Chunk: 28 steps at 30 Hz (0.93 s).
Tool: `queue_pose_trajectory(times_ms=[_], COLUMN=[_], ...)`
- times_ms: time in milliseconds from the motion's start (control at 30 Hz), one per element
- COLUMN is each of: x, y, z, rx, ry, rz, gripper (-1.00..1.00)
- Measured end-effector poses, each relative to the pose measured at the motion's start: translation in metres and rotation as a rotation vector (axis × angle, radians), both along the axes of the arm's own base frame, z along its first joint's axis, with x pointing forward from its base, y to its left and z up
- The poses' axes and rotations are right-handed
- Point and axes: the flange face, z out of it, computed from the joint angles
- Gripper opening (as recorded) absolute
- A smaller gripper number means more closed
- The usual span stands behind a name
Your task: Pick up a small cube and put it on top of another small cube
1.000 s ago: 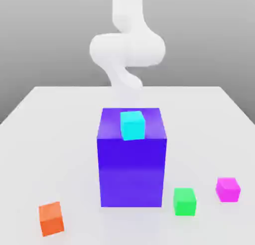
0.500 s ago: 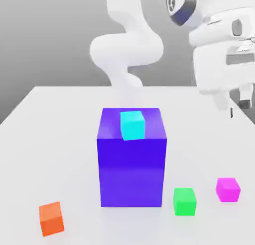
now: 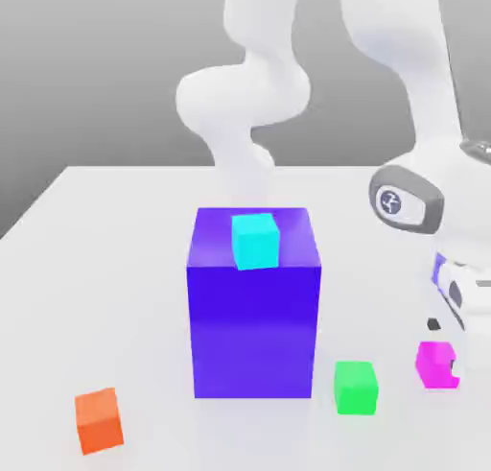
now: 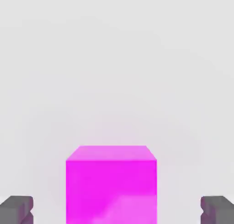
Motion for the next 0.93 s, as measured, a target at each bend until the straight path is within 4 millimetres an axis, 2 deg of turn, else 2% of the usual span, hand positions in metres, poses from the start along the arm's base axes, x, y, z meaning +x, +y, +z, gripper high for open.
queue_pose_trajectory(times_ms=[233, 400, 433, 500, 600, 633, 667, 700, 800, 833, 933], x=[0.0, 0.0, 0.004, 0.021, 0.049, 0.057, 0.054, 0.046, 0.046, 0.046, 0.046], y=[0.0, 0.0, -0.007, -0.043, -0.126, -0.155, -0.149, -0.127, -0.131, -0.132, -0.132], z=[-0.001, 0.049, 0.06, 0.078, 0.104, 0.104, 0.098, 0.09, 0.058, 0.051, 0.051], rx=[-0.002, -0.002, -0.003, -0.007, -0.005, -0.003, -0.002, -0.001, -0.001, -0.001, -0.001], ry=[0.001, 0.001, 0.0, -0.003, -0.001, 0.0, 0.001, 0.001, 0.002, 0.002, 0.002], rz=[0.0, 0.0, -0.017, -0.103, -0.303, -0.375, -0.361, -0.302, -0.313, -0.314, -0.314], gripper=[-1.0, -1.0, -1.0, -1.0, -1.0, -1.0, -1.0, -1.0, -1.0, 1.0, 1.0])
